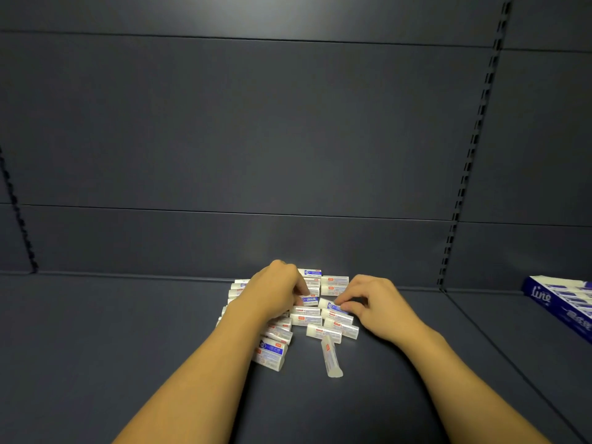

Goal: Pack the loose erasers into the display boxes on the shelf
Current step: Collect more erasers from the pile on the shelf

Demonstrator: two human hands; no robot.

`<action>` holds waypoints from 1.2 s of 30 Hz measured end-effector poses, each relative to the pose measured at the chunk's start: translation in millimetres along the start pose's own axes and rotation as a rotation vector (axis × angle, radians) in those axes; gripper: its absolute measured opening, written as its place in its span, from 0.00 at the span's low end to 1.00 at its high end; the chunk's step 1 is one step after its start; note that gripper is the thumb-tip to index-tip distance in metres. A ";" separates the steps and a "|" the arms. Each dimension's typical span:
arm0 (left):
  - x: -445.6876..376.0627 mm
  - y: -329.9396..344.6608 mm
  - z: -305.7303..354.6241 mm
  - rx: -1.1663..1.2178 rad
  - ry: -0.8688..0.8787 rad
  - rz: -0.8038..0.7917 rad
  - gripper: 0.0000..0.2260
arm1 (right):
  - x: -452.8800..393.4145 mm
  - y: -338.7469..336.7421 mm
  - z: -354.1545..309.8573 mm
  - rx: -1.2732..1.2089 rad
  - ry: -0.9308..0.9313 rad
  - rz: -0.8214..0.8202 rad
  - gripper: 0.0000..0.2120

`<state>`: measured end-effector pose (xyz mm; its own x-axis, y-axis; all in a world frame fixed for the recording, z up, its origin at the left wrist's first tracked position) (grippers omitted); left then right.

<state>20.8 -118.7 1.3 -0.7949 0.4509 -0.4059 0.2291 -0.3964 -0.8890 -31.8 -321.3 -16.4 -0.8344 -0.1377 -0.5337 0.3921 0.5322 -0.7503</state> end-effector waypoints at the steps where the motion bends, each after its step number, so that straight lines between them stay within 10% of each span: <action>1: 0.0 0.1 0.5 0.000 -0.002 -0.005 0.12 | 0.1 -0.2 0.2 0.006 0.005 -0.001 0.07; 36: -3.1 -3.3 8.2 -0.045 0.011 0.005 0.13 | 1.9 -6.2 2.4 0.157 0.239 0.021 0.08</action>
<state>17.9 -125.3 7.2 -0.7874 0.4580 -0.4125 0.2586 -0.3621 -0.8956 -34.8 -326.9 -13.8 -0.8856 0.0827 -0.4571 0.4502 0.3947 -0.8009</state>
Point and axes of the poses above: each hand's wrist, its own x-axis away from the middle knuckle, its own y-axis out of the palm, z = x × y, the point moved 4 cm from there along -x, towards the middle knuckle, and after that the axes turned 7 degrees about z, right-handed, at the moved point
